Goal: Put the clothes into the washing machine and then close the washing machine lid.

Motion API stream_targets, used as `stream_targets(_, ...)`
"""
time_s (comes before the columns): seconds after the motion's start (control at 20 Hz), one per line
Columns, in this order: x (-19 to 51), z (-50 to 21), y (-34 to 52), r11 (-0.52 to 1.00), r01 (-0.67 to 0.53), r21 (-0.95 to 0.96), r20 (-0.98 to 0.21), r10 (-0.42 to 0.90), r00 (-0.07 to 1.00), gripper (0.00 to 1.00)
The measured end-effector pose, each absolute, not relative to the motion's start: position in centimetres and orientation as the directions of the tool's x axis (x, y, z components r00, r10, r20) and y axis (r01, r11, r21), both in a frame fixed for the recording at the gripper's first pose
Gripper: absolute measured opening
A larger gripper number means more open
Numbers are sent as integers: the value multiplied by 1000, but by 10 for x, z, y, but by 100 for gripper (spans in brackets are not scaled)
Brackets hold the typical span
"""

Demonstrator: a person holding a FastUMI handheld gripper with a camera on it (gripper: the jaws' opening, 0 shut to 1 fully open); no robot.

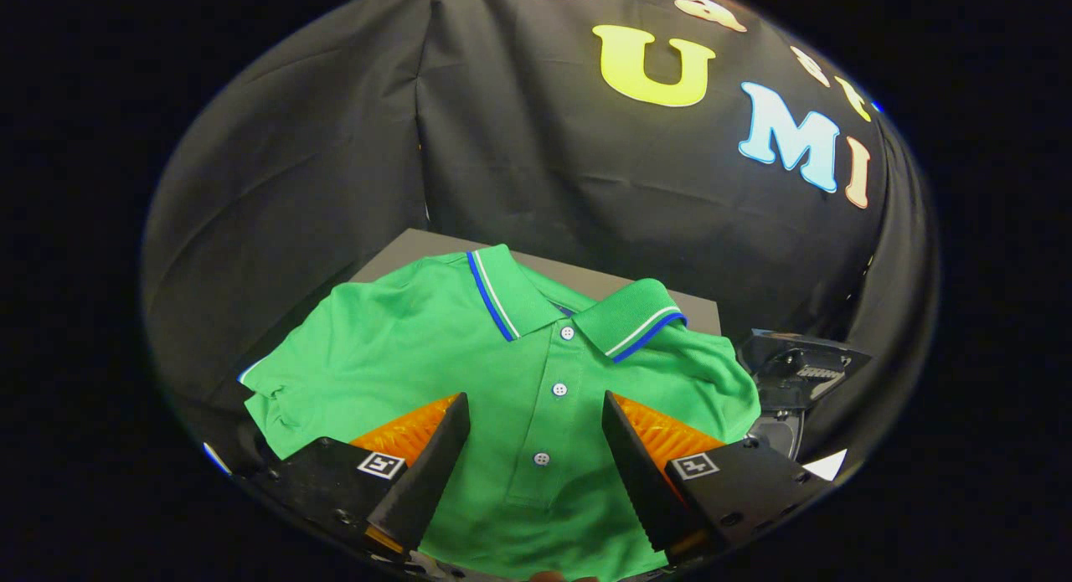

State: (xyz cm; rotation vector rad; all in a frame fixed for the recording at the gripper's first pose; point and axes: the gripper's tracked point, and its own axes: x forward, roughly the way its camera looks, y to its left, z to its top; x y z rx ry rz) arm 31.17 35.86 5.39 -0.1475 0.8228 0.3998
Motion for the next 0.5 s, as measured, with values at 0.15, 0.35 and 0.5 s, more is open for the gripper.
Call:
stream_targets(0.15, 310, 42, 357, 918, -395, 35, -759, 282, 588, 99)
stream_targets(0.35, 311, 39, 358, 916, -396, 69, -770, 301, 562, 99)
stream_targets(0.5, 310, 38, 359, 905, -418, 76, -775, 318, 547, 99)
